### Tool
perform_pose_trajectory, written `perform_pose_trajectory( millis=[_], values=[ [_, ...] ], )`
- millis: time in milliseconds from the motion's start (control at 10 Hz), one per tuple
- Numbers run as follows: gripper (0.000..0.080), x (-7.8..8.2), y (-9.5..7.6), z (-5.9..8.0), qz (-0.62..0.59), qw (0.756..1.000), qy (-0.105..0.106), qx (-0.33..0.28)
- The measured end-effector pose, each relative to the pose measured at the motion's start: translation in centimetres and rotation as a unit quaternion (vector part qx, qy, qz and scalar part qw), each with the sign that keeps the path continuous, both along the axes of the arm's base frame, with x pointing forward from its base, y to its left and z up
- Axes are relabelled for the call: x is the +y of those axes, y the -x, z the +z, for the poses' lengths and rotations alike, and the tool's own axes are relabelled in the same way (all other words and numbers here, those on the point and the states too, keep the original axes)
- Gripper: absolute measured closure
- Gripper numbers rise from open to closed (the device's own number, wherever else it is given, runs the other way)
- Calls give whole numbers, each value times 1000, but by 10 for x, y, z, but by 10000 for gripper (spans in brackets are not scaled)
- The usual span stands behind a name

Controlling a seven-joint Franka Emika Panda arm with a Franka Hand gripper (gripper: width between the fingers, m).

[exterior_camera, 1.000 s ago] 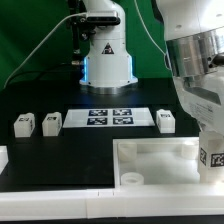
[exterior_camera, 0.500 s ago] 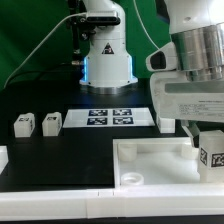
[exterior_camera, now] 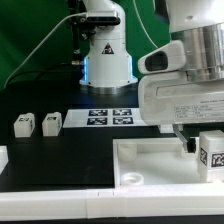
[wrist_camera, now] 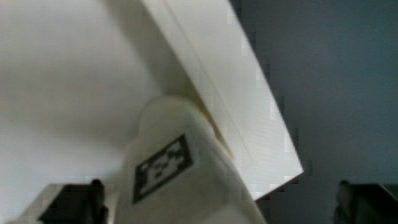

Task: Assemble one leg

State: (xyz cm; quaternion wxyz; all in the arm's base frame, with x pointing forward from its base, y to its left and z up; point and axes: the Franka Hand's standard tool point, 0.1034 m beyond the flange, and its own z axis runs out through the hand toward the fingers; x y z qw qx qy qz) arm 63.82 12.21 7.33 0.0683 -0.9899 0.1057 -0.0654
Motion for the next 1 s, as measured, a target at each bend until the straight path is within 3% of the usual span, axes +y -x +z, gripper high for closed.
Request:
perform_pose_trajectory(
  millis=[100, 200, 300, 400, 500, 600, 800, 1000],
  values=[
    [151, -1, -1, 0, 52, 999, 12, -7],
    [151, -1, 0, 0, 48, 999, 10, -6],
    [277, 0, 0, 0, 20, 1000, 6, -3],
    [277, -1, 0, -1, 22, 1000, 7, -3],
    [415, 0, 0, -1, -18, 1000, -1, 2],
    [487, -5, 0, -2, -81, 997, -7, 10],
    [490, -8, 0, -3, -169, 985, -20, 21],
    [490, -11, 0, -4, -306, 951, -41, 37]
  ],
)
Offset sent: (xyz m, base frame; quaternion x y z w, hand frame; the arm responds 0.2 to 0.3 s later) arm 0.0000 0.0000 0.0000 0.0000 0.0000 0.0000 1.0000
